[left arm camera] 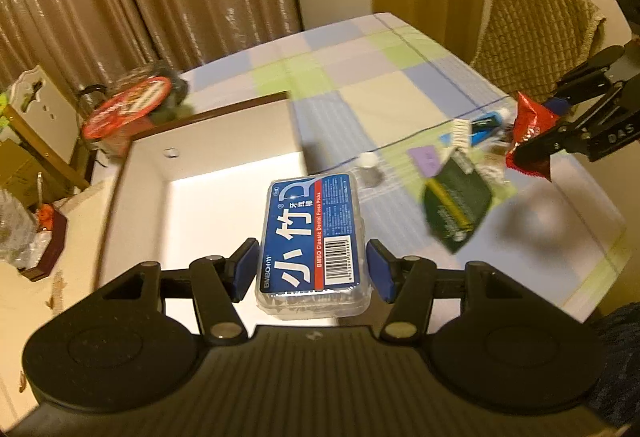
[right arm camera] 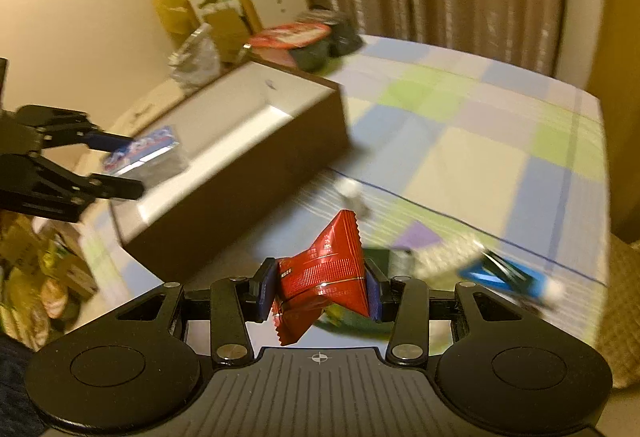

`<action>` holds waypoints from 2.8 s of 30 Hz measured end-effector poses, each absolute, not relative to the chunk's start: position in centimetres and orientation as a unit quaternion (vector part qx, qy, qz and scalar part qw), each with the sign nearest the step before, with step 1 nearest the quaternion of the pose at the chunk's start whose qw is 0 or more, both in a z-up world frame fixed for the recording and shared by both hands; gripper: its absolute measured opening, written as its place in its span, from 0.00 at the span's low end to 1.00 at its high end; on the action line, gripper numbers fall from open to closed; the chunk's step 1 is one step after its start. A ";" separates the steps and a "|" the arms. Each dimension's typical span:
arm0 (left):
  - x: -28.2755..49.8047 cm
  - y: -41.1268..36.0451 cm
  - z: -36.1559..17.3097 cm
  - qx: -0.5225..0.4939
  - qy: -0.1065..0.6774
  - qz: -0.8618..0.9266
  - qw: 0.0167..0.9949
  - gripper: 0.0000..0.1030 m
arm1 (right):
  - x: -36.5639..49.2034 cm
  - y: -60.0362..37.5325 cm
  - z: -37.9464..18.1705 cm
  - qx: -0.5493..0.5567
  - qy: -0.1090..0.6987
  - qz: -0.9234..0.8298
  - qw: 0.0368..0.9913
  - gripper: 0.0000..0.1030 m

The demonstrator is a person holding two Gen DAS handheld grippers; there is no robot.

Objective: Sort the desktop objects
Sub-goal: 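Lift the toothpick box with the left tool while the right tool grasps the red candy, then release the toothpick box and red candy into the box with both tools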

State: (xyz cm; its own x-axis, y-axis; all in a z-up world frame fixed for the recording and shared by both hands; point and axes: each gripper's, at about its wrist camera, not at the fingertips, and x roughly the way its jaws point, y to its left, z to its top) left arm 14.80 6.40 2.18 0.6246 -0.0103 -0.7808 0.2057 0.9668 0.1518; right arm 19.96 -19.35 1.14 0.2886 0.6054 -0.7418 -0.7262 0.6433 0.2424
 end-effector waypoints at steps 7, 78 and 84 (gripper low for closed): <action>14.9 12.6 1.9 0.112 0.435 -0.038 0.893 0.52 | 19.4 -10.4 1.4 -0.084 0.412 0.464 0.780 0.42; 21.7 21.2 -9.1 0.189 0.583 -0.164 0.773 0.88 | 21.7 9.5 -9.0 -0.319 0.479 0.520 0.631 0.91; 21.1 21.5 -7.5 0.183 0.573 -0.146 0.785 0.89 | 21.5 8.8 -7.3 -0.306 0.462 0.525 0.646 0.91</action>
